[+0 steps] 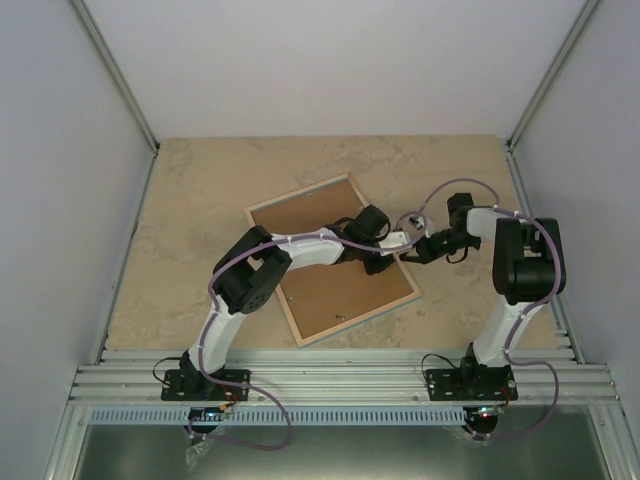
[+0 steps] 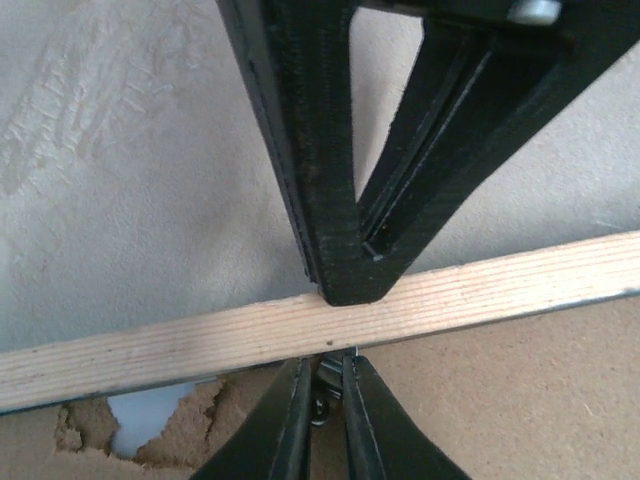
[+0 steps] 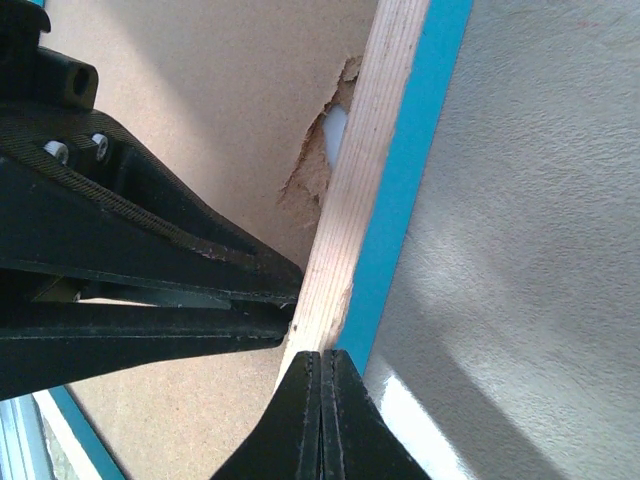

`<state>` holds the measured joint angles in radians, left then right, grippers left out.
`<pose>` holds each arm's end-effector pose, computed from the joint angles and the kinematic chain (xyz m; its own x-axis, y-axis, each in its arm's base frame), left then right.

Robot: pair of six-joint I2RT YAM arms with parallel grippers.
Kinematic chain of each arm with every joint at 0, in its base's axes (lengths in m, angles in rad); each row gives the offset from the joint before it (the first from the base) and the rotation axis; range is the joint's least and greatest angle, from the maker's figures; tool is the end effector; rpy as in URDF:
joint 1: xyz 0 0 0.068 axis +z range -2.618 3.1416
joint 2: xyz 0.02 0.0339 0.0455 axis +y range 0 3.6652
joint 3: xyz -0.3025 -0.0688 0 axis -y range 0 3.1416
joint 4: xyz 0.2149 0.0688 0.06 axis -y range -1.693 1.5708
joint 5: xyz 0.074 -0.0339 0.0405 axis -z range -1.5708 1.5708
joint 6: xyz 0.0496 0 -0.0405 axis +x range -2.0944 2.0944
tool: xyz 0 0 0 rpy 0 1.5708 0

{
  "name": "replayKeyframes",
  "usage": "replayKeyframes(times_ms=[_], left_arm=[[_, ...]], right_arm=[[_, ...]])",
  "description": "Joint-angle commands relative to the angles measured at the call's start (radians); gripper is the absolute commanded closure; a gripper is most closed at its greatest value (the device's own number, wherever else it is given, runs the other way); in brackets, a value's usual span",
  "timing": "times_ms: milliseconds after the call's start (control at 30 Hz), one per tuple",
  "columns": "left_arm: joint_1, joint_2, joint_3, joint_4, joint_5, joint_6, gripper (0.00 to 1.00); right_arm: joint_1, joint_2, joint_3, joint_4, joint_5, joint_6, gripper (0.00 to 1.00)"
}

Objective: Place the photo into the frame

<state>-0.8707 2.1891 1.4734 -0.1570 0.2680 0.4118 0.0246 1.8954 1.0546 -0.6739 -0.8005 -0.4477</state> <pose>0.2961 -0.3719 0.1709 -0.1132 0.7335 -0.6702 0.9739 0.2156 0.0714 0.3096 0.0432 0.1717 -0.8749 -0.3231 -0.3607 -0.4838 0.6160 0.6217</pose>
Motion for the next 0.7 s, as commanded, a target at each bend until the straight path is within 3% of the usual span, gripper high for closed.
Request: replayKeyframes(times_ms=[0,233,333,467,667], left_arm=[[-0.01,0.094,-0.047,-0.026,-0.134,-0.105,0.89],[-0.01,0.102,-0.058,-0.001,-0.19,-0.213,0.97],[-0.01,0.096,-0.063,0.001,-0.168,-0.212,0.95],[-0.009,0.024,-0.102,0.049,-0.112,-0.164,0.79],[0.061,-0.119,-0.081,-0.016,0.022,-0.127,0.56]], right_arm=[[0.01,0.056,-0.04,-0.003,0.133,-0.031,0.99],[0.01,0.051,-0.042,0.002,0.131,-0.026,1.0],[0.01,0.052,-0.041,0.002,0.131,-0.026,0.99],[0.011,0.051,-0.039,-0.002,0.13,-0.026,0.99],[0.004,-0.018,-0.026,0.023,0.123,-0.018,0.96]])
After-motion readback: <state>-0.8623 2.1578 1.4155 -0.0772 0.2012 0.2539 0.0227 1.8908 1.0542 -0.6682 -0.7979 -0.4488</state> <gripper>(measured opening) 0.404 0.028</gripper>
